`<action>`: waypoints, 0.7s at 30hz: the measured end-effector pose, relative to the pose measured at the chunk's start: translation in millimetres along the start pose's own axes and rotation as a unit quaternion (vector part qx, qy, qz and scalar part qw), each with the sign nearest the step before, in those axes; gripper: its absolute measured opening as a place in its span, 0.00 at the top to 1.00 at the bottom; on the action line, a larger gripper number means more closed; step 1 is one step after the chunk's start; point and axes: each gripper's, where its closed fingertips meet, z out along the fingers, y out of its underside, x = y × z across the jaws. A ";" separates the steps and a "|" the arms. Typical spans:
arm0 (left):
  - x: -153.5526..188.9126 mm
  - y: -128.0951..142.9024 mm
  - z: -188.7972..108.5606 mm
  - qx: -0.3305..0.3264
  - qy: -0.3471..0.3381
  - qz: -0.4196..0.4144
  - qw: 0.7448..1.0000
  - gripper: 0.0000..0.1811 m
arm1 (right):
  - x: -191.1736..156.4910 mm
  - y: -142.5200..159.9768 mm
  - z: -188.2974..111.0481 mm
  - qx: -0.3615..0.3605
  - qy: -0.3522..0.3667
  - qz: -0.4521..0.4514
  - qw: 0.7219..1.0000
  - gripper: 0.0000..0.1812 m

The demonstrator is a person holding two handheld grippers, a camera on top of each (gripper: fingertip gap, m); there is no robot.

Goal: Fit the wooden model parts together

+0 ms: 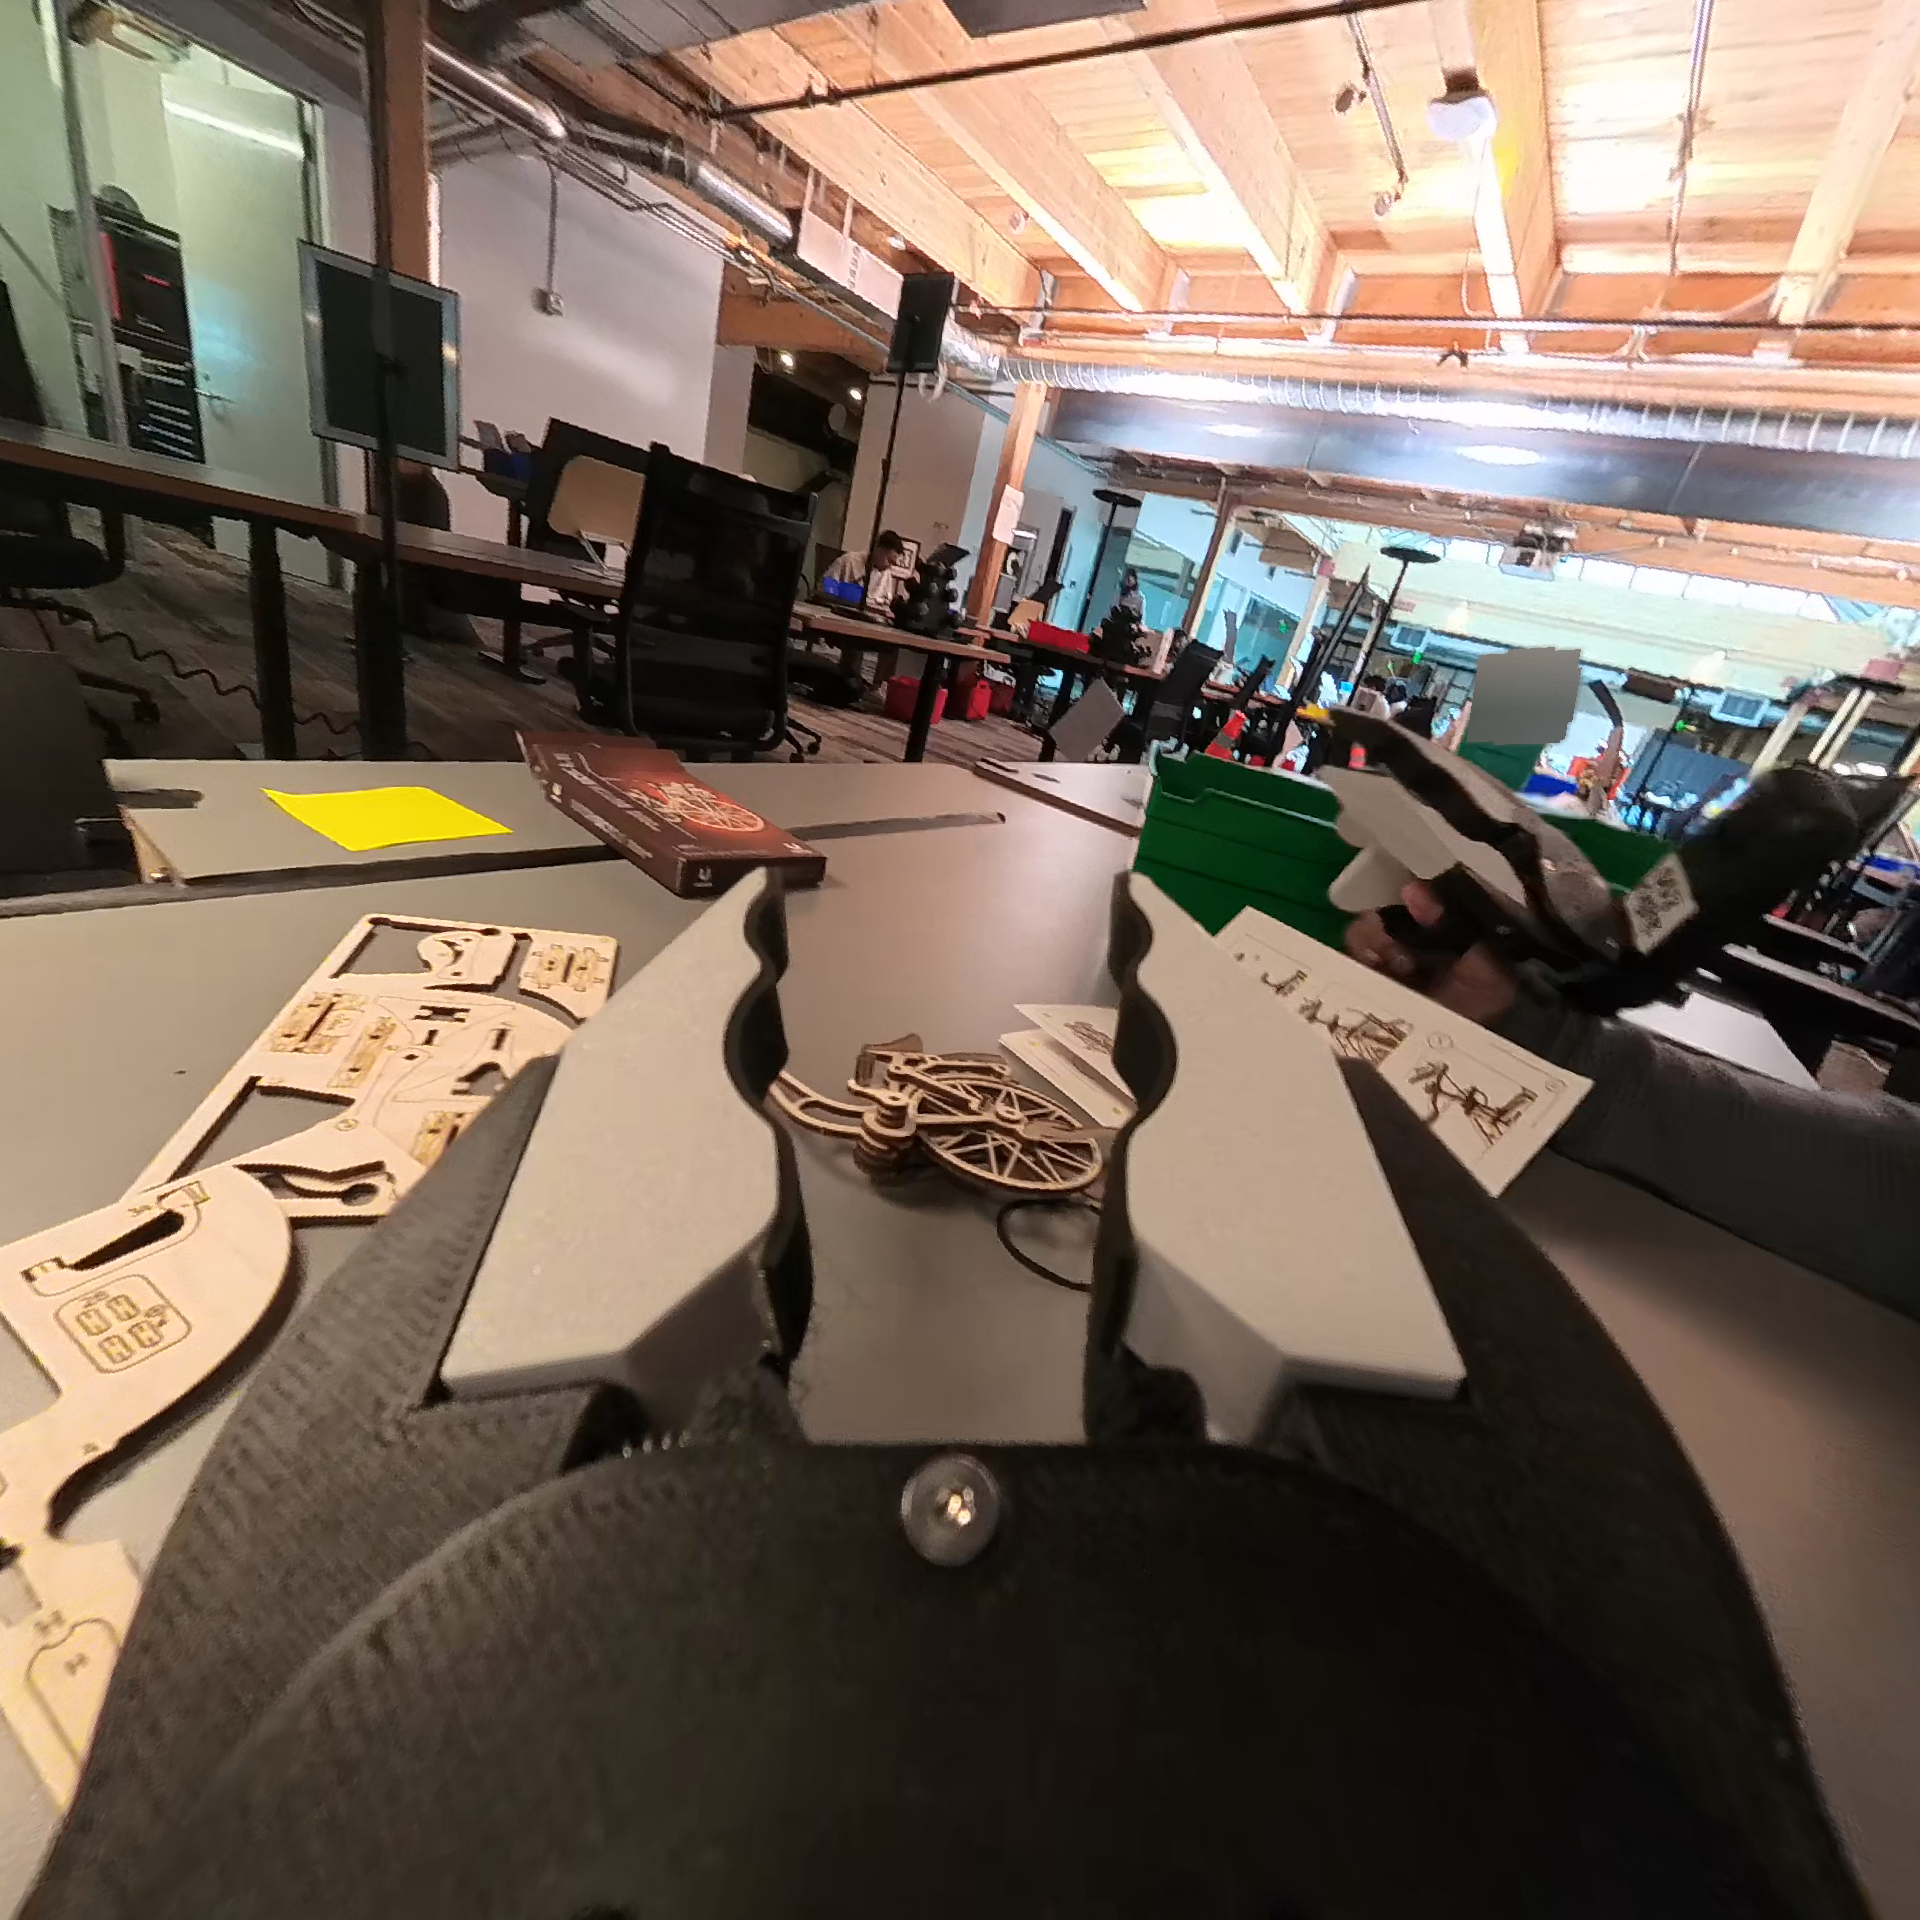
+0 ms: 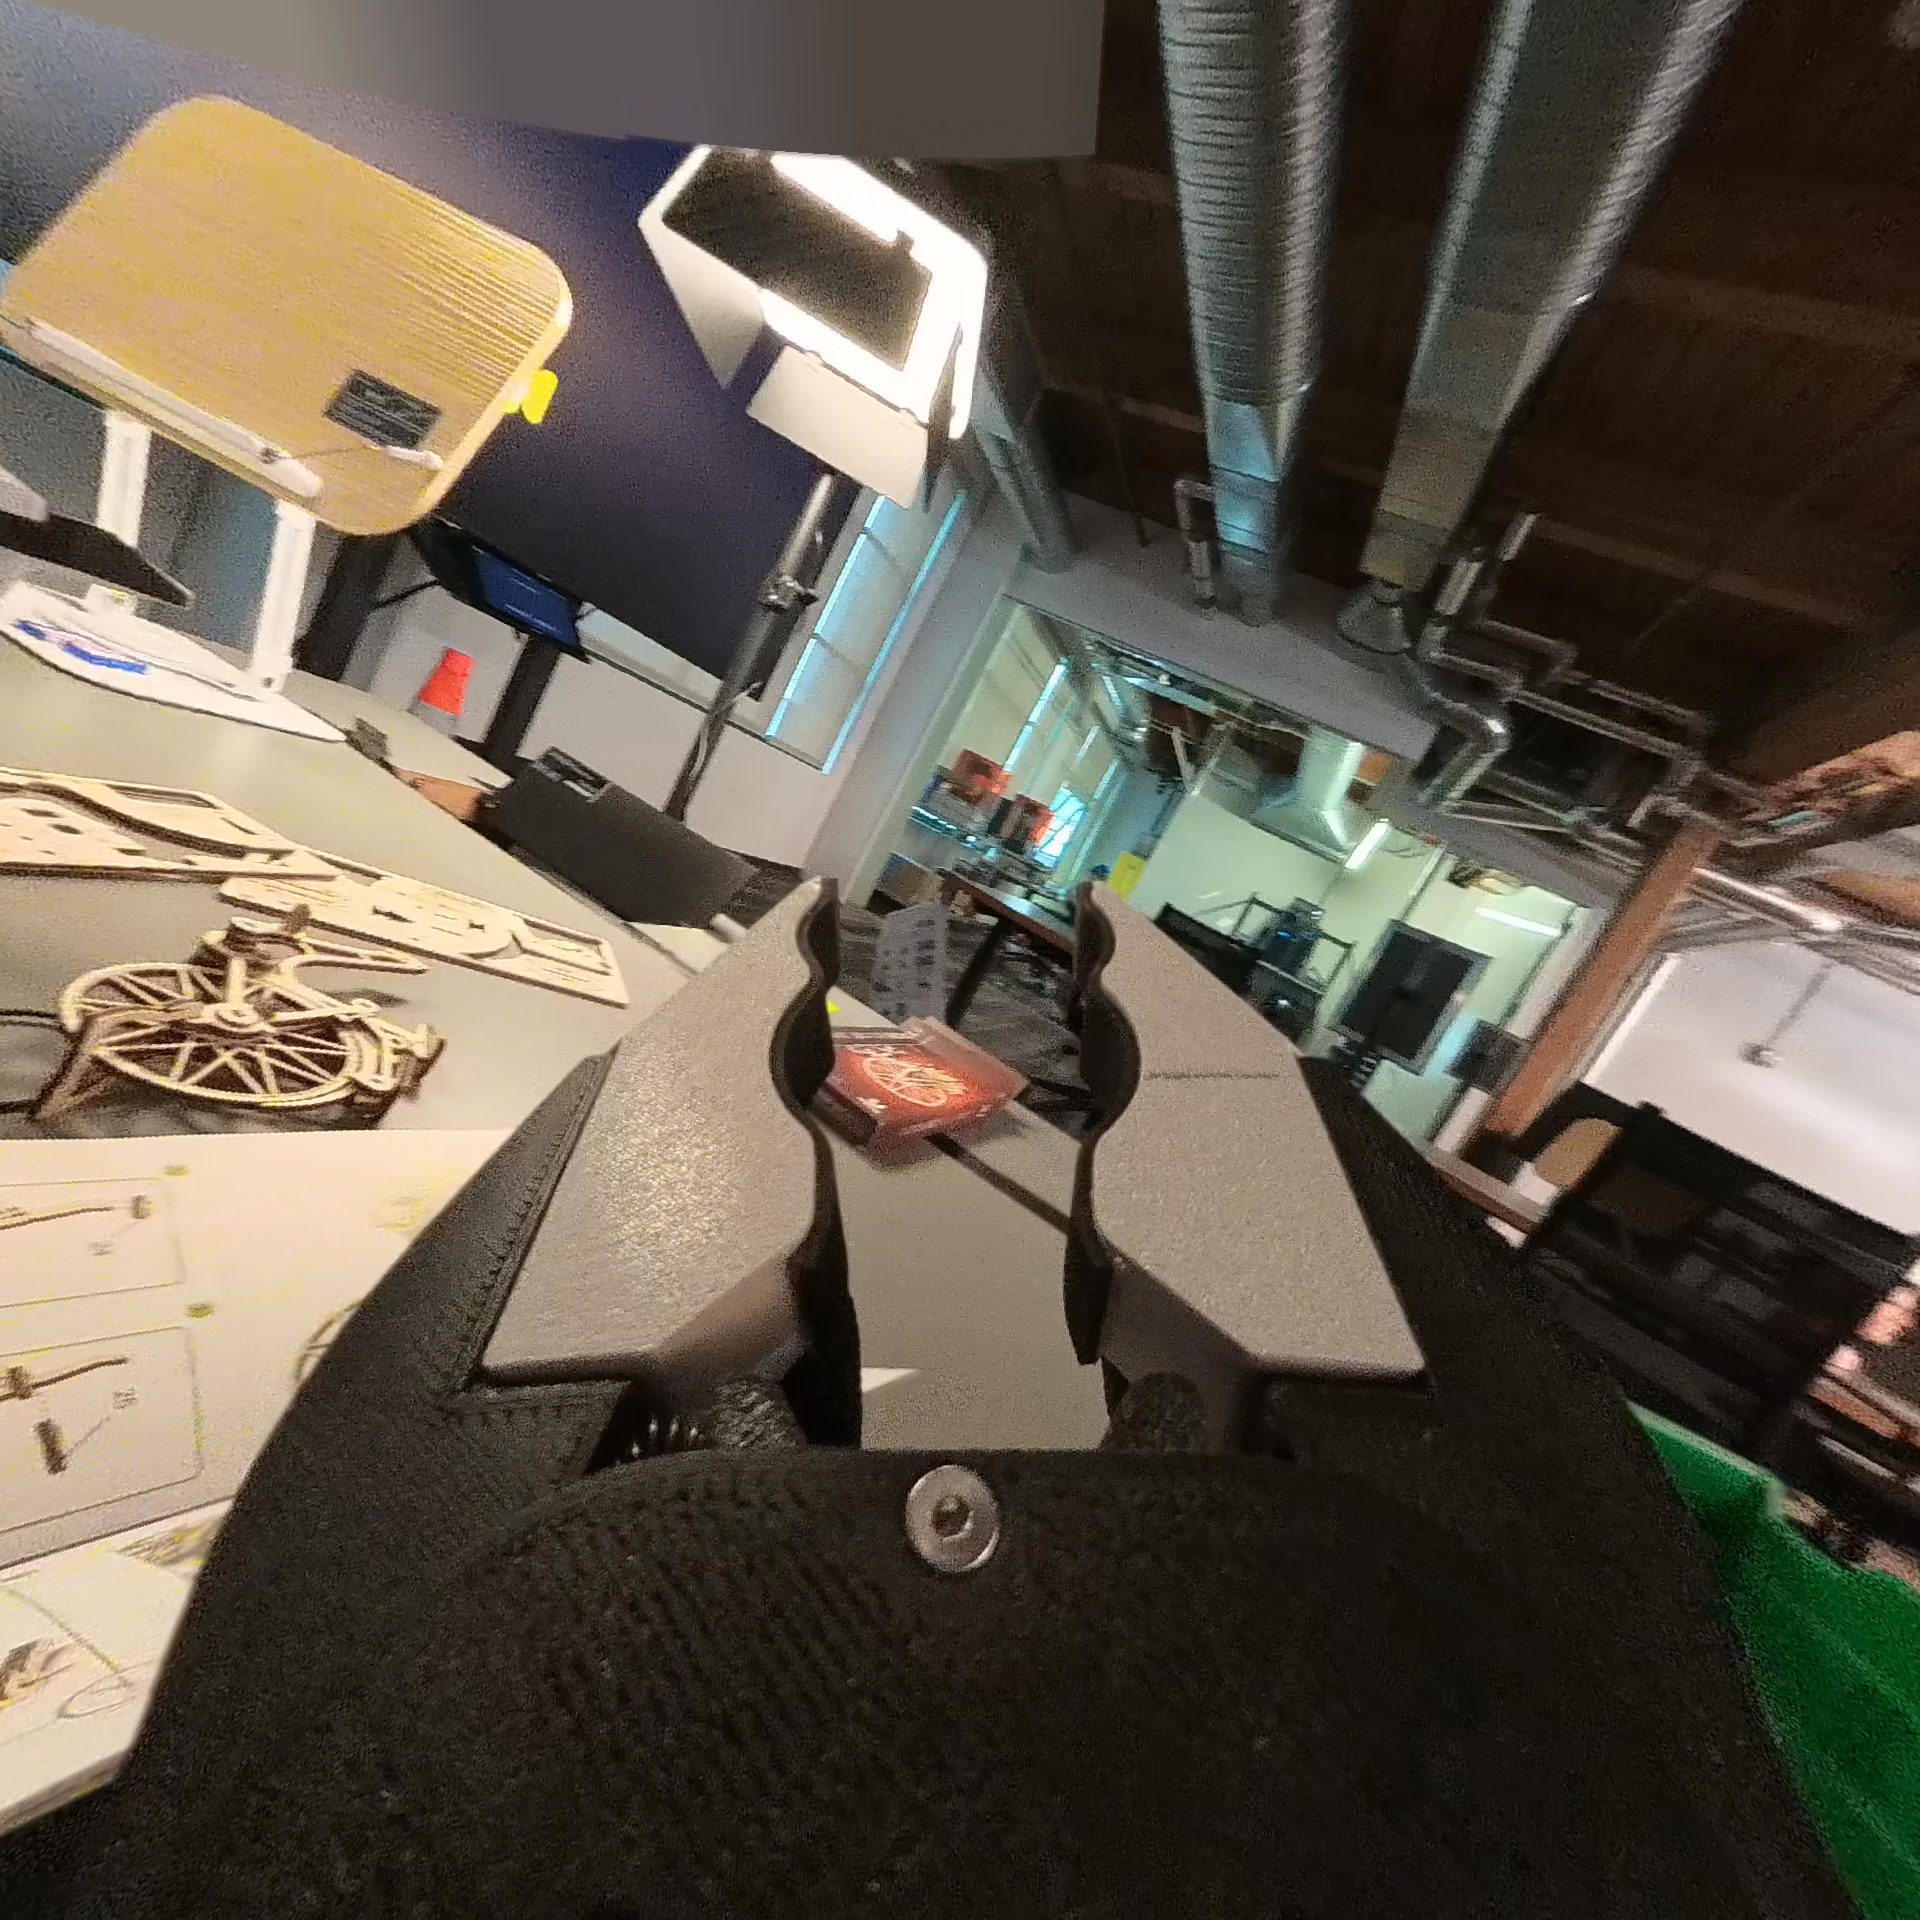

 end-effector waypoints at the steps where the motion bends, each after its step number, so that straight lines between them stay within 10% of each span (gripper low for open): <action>1: -1.7 -1.3 -0.6 0.004 -0.004 -0.002 1.000 0.66 | 4.1 -3.6 -2.0 0.000 0.009 -0.008 1.000 0.77; 9: -4.2 -10.2 -6.1 0.028 -0.020 0.007 0.999 0.66 | -57.8 -76.3 19.3 -0.073 -0.074 -0.003 0.995 0.79; 14: -5.4 -14.1 -10.2 0.038 -0.022 0.005 0.999 0.67 | -161.7 -17.9 47.8 -0.253 -0.198 0.042 0.946 0.80; 21: -12.4 -20.6 -15.8 0.052 -0.035 0.008 0.998 0.67 | -209.6 40.9 36.2 -0.414 -0.238 0.143 0.867 0.85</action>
